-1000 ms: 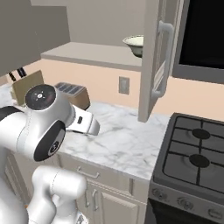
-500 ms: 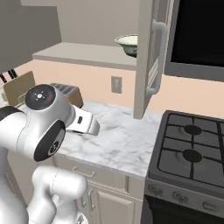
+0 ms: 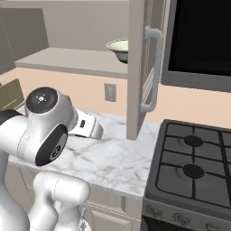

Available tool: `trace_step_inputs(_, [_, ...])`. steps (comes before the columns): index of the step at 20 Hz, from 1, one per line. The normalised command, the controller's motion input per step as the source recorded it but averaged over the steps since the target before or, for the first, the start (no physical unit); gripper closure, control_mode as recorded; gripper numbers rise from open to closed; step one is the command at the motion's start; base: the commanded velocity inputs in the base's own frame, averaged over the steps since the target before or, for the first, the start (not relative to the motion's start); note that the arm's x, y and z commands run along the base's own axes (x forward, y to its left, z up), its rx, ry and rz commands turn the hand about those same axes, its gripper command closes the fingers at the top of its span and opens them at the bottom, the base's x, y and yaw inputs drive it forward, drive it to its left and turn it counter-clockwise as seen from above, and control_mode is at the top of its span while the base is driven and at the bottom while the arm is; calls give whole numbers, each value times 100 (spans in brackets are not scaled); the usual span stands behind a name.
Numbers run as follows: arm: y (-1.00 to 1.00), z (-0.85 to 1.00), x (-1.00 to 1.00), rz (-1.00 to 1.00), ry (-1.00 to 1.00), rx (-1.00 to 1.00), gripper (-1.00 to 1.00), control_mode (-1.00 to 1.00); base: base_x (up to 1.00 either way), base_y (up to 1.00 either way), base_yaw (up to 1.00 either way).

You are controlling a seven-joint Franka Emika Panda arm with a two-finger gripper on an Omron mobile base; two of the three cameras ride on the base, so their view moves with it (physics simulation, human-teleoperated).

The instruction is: Move the bowls from the cabinet to the plates on the dining table.

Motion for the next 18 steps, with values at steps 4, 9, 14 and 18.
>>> trace_step_inputs(4, [0,0,0,0,0,0,-100,100,2,0,-9])
trace_step_inputs(9, [0,0,0,0,0,0,-100,100,0,0,-7])
trace_step_inputs(14, [0,0,0,0,0,0,-100,100,0,0,-5])
trace_step_inputs(18, [9,0,0,-1,0,-10,-100,-100,0,1,-2])
